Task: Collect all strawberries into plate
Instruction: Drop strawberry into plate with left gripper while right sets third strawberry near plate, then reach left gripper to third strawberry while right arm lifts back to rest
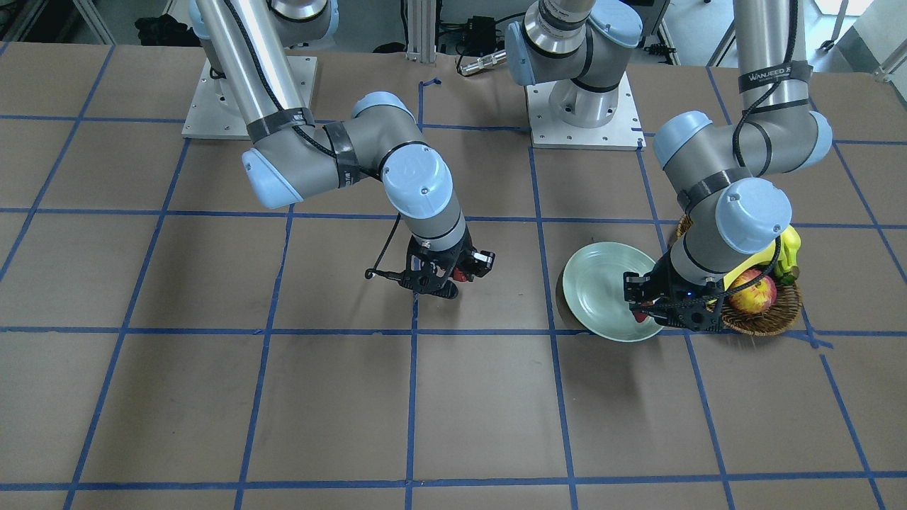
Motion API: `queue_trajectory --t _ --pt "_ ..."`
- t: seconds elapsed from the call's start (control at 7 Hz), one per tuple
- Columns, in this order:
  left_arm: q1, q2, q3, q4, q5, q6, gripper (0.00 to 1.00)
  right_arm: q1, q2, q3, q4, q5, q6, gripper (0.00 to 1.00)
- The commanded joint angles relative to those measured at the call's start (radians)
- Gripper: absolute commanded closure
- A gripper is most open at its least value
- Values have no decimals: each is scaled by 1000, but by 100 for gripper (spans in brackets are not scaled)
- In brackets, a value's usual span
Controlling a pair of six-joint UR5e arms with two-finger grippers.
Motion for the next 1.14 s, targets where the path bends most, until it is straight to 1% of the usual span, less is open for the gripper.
queue_trajectory --t 0.0,0.14,0.29,0.43,0.57,0.71,0.86,1.0 --pt "1 -3 1 5 18 2 11 14 -2 3 -18 11 10 0" --pt "1 0 6 7 16 1 11 11 -34 -7 -9 -23 -21 0" --pt "1 0 15 13 13 2 17 -8 -90 -4 12 -94 -80 0" --pt "-11 9 36 -1 5 -14 17 -70 -183 -9 114 -171 -155 0" --pt "-57 14 42 -3 -13 -53 17 -157 -298 -22 266 -226 -281 0" --pt "-124 14 43 -1 -39 -126 17 -228 -369 -51 389 -265 -390 0" --pt "-208 15 44 6 -57 -292 17 -268 -406 -106 501 -311 -499 0" --pt "-291 11 47 13 -88 -435 17 -296 -431 -169 598 -339 -568 0"
